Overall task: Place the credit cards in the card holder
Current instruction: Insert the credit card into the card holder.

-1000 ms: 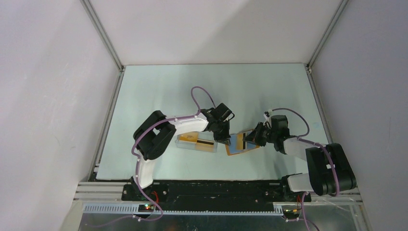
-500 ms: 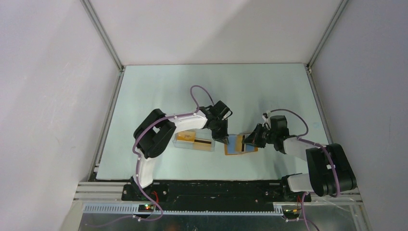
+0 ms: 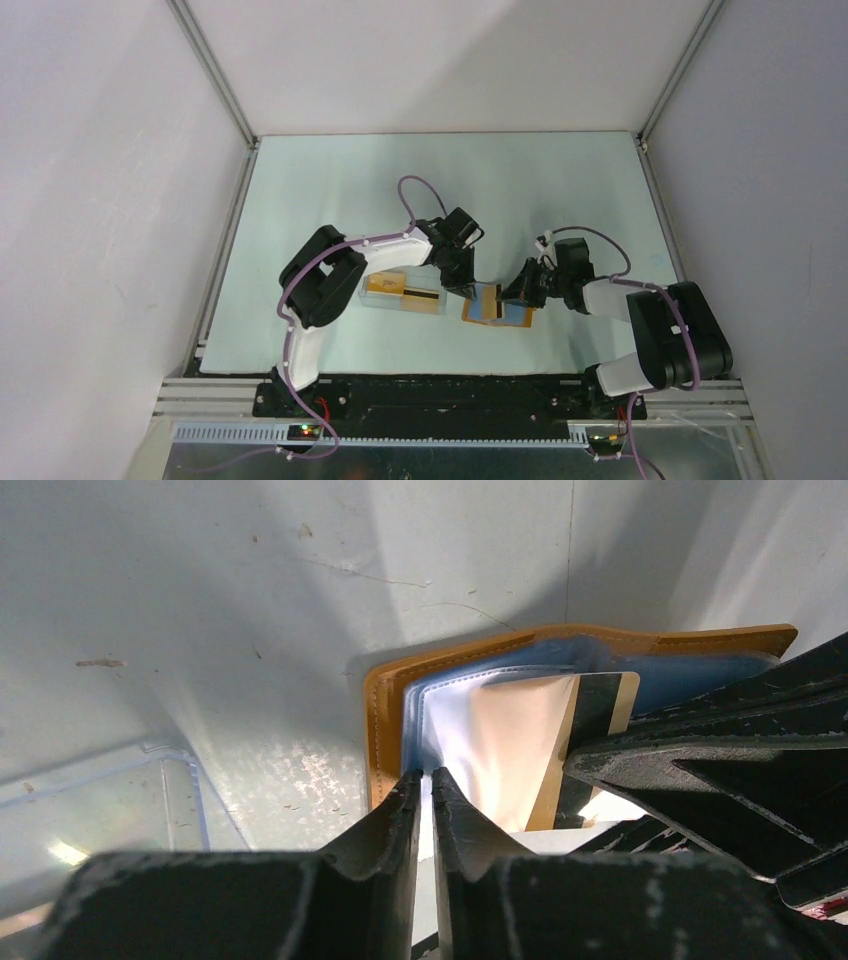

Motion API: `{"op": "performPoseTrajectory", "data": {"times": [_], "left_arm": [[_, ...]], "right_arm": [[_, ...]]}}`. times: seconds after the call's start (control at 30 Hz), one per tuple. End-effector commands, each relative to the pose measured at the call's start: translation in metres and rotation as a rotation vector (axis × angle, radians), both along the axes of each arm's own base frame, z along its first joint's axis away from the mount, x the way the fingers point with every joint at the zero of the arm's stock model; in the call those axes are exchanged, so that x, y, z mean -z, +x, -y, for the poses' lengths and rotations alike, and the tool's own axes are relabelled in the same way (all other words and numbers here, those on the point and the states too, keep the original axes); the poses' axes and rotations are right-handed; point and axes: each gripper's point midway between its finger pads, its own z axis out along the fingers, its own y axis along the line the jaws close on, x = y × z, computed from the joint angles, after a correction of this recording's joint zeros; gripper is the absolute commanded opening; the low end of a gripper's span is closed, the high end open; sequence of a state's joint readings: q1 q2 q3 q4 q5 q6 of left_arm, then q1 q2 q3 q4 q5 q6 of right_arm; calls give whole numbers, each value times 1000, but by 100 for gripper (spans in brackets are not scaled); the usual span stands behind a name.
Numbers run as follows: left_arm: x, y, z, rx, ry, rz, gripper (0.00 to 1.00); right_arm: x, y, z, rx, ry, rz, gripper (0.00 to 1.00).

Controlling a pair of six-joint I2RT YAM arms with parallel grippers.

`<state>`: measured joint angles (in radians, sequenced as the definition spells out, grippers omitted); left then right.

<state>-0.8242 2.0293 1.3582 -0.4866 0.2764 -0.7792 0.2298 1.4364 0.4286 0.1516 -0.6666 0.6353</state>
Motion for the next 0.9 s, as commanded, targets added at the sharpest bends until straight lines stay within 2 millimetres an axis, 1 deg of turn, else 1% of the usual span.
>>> {"op": "performPoseTrajectory", "data": {"times": [0.0,0.1,0.13,0.23,0.27,0.3,0.33,0.37,0.4,0.43,0.5,0.6,0.63,0.7,0.8,0.87], "left_arm": [[32,9,-24,-9,124,24,16],[32,3,-29,-32,130,7,15],[31,2,-30,-38,128,6,15],[23,-1,-35,-75,127,8,14],[21,-1,-35,-86,124,8,14],[18,-2,-36,-90,119,11,14],[16,-3,-35,-98,116,9,14],[14,-4,-35,-98,113,9,14],[14,-5,-34,-103,111,6,13],[14,-7,-33,-100,109,2,11],[14,-10,-32,-104,111,-2,9],[10,-12,-32,-120,112,5,10],[11,-11,-35,-128,120,13,11],[5,-8,-38,-140,124,40,14],[-4,-3,-41,-146,122,82,24],[-5,-2,-42,-147,124,91,30]], "right_arm": [[2,-8,-8,-50,9,-21,0],[0,-4,-7,-27,-7,-6,0],[1,-1,-5,-8,-27,1,0],[-5,1,-5,25,-53,22,0],[-6,2,-5,30,-65,29,4],[-8,1,-5,37,-68,31,12],[-7,-1,-5,38,-82,26,16],[-10,-2,-6,43,-83,31,23],[-9,-5,-7,40,-94,28,26],[-9,-7,-7,40,-98,23,31],[-7,-11,-7,40,-108,4,38],[-3,-15,-6,44,-126,-19,45],[-2,-17,-5,45,-134,-28,49],[0,-16,-3,53,-152,-35,54],[3,-17,-1,45,-181,-54,60],[3,-17,-1,40,-190,-60,63]]}}
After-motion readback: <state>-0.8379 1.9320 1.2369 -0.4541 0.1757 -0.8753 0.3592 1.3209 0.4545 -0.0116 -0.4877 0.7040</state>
